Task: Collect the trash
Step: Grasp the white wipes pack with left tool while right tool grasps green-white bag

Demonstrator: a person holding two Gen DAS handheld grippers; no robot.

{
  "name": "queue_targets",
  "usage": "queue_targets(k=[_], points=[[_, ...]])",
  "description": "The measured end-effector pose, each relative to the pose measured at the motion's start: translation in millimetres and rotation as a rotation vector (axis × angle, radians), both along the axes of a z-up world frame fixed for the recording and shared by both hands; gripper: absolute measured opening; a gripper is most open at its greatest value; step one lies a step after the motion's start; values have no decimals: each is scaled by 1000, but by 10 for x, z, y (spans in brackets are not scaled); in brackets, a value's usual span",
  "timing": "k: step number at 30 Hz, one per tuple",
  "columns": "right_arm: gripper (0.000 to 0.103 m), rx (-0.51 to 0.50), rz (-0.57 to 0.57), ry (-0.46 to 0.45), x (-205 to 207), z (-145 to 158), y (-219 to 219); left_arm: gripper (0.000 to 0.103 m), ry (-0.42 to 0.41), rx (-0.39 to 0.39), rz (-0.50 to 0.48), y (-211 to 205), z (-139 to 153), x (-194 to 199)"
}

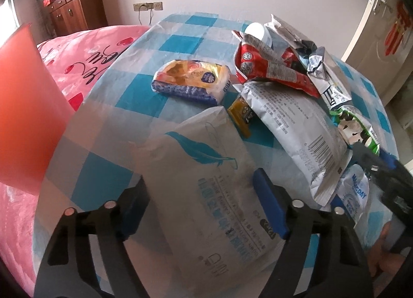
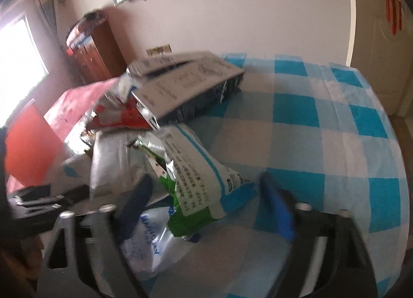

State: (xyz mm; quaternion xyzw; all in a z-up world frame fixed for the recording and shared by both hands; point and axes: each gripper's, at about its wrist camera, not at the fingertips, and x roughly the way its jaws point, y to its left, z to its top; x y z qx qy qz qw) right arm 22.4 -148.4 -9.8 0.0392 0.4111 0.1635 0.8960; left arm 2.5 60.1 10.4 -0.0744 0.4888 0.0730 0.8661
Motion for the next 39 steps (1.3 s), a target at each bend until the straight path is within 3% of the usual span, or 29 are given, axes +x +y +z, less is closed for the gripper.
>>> queue_targets(k=[8,12,23,31,37,39], points=[[52,-23,-2,-48,-124,45,40,51,-62,-108,15,226,30,-102],[50,-15,-19,-77,-194,82,38,41,-88,-199,16,353,26,-135],[49,130,-90,-86,-341,213,-140,32,-123,-432,-41,574,-68,-251],[49,160,-43,-82,-565,342,9,34,-207,-598,-94,640,-12,-353],[49,114,26,-48,-788,212,256,44,-267,-627,-184,461,64,-386],[48,91,31,-63,-848,179,310,52,-266,-611,-189,375,52,-376]])
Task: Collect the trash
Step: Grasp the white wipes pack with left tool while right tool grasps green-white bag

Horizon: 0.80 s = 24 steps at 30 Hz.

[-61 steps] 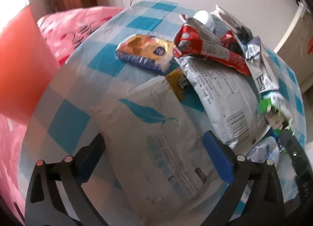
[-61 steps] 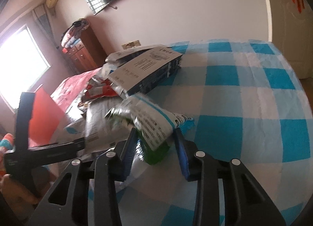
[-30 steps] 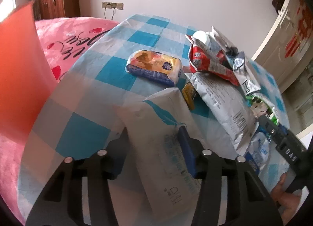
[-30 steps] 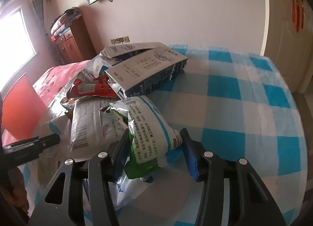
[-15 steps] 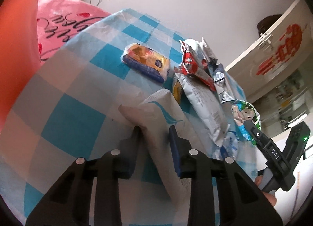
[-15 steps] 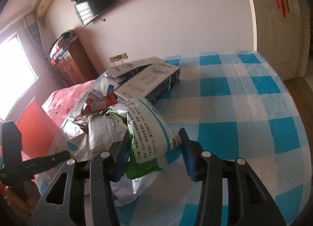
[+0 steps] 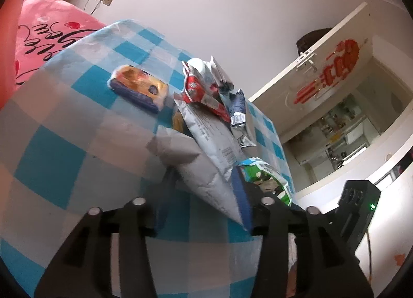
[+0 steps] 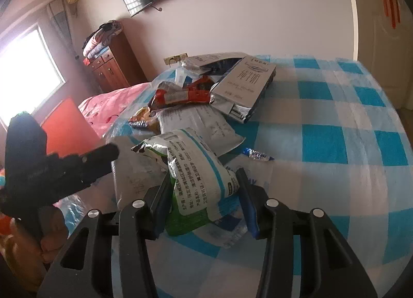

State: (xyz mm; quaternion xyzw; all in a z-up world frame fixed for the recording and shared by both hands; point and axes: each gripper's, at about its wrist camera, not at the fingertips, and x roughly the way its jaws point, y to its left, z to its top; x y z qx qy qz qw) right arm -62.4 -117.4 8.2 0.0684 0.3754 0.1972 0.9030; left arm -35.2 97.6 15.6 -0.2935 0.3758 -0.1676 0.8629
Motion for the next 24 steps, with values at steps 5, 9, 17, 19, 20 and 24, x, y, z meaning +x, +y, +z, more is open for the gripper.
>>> queue_targets(k=[5,9,17,19,20,24], points=[[48,-3,2,-13,-27,-27,1,59,66,-2,11,-132,-133,90],[48,8,4,-21,-55,-44,-4,64,83,-23,45,-181,-184,83],[48,53,-1,-17,-50,-51,-75,32,144,-1,88,-186,-229,177],[48,59,-7,-14,-50,-47,-91,29,161,-15,91,-158,-246,200],[48,63,-13,-11,-50,-44,-106,27,164,-9,88,-160,-242,206],[48,84,-30,1,-54,-39,-169,21,156,9,85,-152,-208,198]])
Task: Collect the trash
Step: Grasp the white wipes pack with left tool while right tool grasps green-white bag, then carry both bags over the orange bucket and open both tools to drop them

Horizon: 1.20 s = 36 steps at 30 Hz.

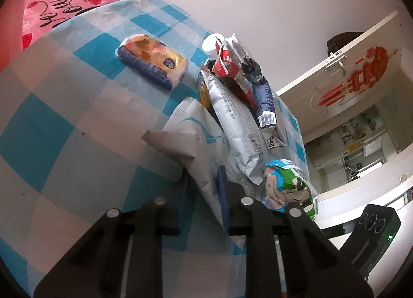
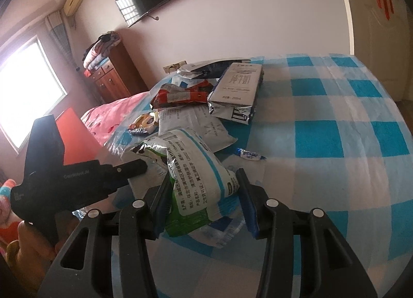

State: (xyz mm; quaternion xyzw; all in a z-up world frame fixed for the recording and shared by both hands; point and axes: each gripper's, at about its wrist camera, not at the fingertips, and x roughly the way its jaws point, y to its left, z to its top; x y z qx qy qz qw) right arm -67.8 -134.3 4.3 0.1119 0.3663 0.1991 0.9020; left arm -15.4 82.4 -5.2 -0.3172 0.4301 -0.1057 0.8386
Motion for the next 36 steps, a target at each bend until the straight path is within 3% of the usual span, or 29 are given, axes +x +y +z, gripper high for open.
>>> queue_targets(k=[15,20,29,36], points=[[48,76,-29,30,-29,125,-31,12,-155,46,-40,259,396,-282],[48,91,-26,28,-66,211,13,12,-202,25,-46,358,546,-378],[48,166,10,18,-43,511,194,12,-332,19,4,659,1032,-605],[48,220,100,-14,79,900,599,12,-411,30,88,1074,1408,-789]])
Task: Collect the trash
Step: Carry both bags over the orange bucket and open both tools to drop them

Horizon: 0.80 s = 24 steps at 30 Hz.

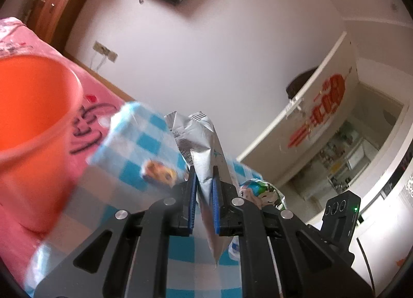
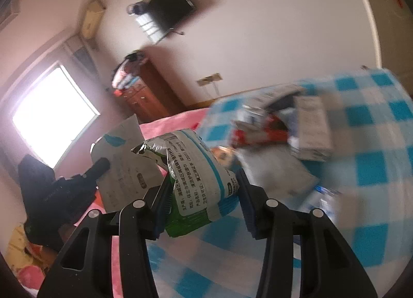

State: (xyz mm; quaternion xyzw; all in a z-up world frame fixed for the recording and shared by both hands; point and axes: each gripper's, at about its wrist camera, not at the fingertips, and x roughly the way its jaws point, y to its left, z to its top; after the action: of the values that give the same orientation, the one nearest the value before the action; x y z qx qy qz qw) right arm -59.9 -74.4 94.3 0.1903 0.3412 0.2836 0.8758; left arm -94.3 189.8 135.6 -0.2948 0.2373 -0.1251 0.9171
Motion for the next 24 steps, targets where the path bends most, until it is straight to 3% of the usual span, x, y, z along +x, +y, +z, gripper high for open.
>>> queue_targets(k=[12,22,23,24], points=[[48,29,285,-103,279,656,1473,12,-77,21,295,1189,459,-467],[51,-42,436,-100,444,632,2556,14,16,43,450,1774,209,-443],[56,-53,436,-95,465,599,2615,19,40,55,466,1805,164,-414],[64,-51,439,-91,468,585,2644,31,60,64,481,1810,123,-389]])
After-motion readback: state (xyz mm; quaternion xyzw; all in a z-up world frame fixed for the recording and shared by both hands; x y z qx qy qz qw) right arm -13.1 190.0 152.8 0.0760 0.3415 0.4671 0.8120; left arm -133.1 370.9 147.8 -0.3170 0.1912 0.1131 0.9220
